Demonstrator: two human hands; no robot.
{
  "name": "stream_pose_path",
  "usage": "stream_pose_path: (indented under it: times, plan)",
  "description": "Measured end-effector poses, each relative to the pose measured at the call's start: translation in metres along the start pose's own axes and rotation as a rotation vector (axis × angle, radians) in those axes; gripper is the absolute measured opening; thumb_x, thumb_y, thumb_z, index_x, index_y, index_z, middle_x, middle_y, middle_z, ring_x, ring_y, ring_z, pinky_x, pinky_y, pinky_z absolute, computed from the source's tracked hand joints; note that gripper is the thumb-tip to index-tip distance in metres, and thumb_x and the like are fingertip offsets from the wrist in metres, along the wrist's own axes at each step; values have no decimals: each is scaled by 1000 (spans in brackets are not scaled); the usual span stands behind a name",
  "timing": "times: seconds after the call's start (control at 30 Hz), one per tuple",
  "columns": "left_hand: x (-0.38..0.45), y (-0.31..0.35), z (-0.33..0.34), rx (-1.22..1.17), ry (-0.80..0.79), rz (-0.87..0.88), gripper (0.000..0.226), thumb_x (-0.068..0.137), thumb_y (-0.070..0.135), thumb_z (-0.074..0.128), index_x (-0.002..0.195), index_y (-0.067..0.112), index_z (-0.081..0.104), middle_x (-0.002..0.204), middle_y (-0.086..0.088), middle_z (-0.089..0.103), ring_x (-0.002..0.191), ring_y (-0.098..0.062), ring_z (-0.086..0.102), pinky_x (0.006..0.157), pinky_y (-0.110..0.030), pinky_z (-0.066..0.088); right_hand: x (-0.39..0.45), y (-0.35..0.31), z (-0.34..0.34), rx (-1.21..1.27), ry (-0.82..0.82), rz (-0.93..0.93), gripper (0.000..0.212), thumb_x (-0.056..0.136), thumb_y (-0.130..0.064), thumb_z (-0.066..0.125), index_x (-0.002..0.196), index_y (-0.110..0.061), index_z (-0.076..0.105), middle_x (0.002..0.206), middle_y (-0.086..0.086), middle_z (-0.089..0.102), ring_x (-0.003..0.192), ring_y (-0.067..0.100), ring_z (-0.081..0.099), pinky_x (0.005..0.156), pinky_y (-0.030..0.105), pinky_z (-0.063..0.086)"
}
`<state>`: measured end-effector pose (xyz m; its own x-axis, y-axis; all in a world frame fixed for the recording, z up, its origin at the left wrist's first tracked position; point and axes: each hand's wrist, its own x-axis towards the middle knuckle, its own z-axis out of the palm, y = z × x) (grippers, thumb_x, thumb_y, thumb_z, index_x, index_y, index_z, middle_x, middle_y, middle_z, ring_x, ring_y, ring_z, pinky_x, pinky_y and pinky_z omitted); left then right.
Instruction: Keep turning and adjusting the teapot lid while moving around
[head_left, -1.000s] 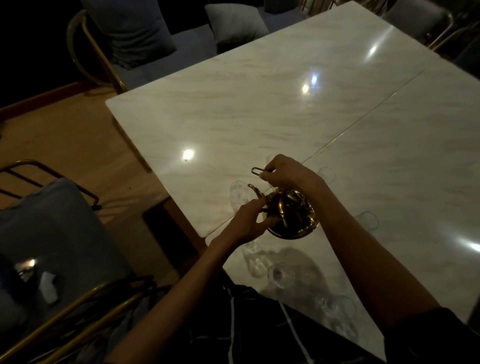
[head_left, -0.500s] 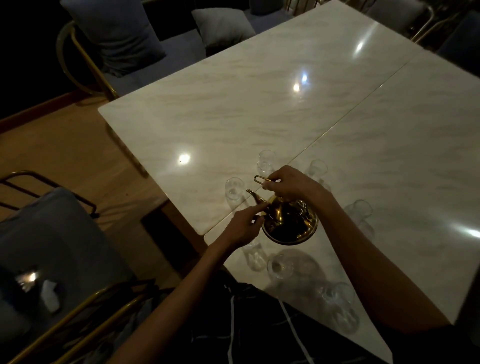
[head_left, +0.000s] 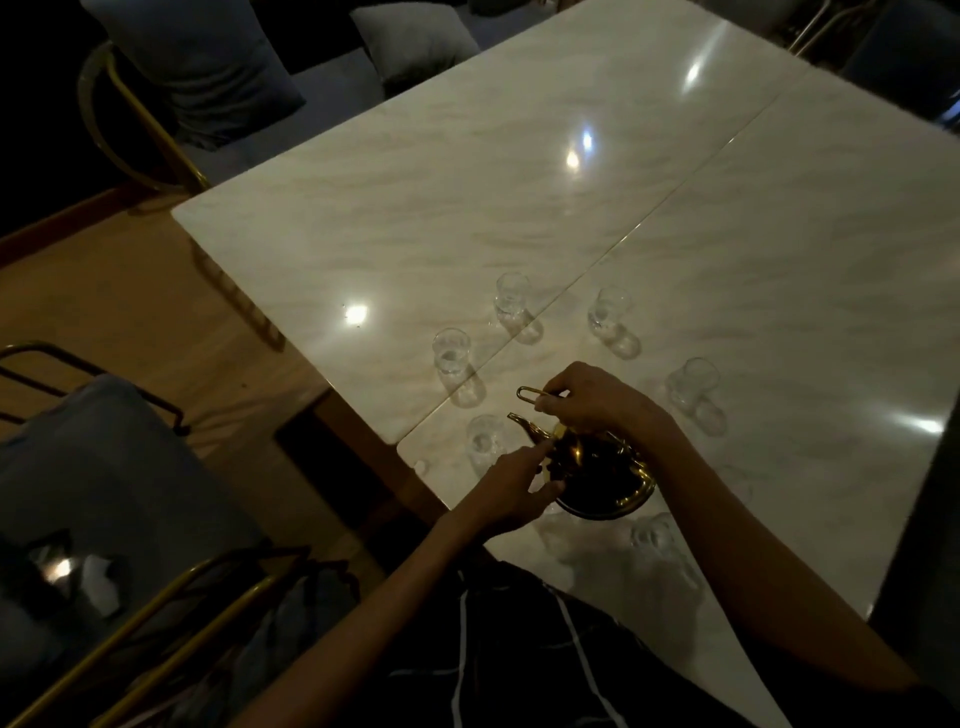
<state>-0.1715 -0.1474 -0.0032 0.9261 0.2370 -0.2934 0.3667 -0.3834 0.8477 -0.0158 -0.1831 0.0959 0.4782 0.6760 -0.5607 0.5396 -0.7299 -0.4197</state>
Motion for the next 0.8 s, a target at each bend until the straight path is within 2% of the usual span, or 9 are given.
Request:
stream_pose_path:
  times: [0.1, 0.27, 0.4, 0.53, 0.8]
  plan:
    - [-8, -1, 12, 20, -15, -13, 61, 95, 39, 58, 149, 28, 33, 135, -7, 58, 119, -23, 59, 94, -44, 53, -10, 1, 6, -25, 0, -5, 29, 94, -32, 60, 110, -13, 75, 82, 1, 68, 67, 12, 61, 58, 23, 45]
    - [-19, 2, 22, 9, 14, -40, 64, 95, 36, 60, 151, 26, 31, 136, -8, 55, 119, -22, 58, 95, -42, 52, -18, -6, 13, -58, 11, -30, 32, 94, -30, 58, 107, -6, 75, 96, 16, 74, 88, 28, 70, 75, 34, 54]
    - [-26, 4, 24, -1, 53, -48, 67, 95, 34, 60, 152, 22, 28, 139, -10, 53, 120, -23, 58, 96, -42, 52, -21, -11, 13, -71, 5, -34, 32, 94, -28, 58, 108, -5, 74, 99, 16, 74, 91, 29, 70, 73, 32, 51]
    - [-27, 7, 24, -9, 75, -48, 69, 95, 33, 61, 154, 22, 25, 143, -9, 49, 122, -22, 57, 98, -41, 52, -21, -15, 10, -82, 7, -32, 32, 95, -29, 58, 109, -5, 74, 100, 15, 74, 94, 28, 70, 80, 35, 54]
    - [-22, 14, 22, -17, 92, -47, 70, 95, 34, 61, 154, 22, 25, 144, -9, 49, 122, -22, 57, 97, -36, 52, -23, -18, 2, -96, 20, -39, 32, 95, -29, 58, 110, -6, 74, 101, 15, 74, 92, 28, 70, 78, 35, 54]
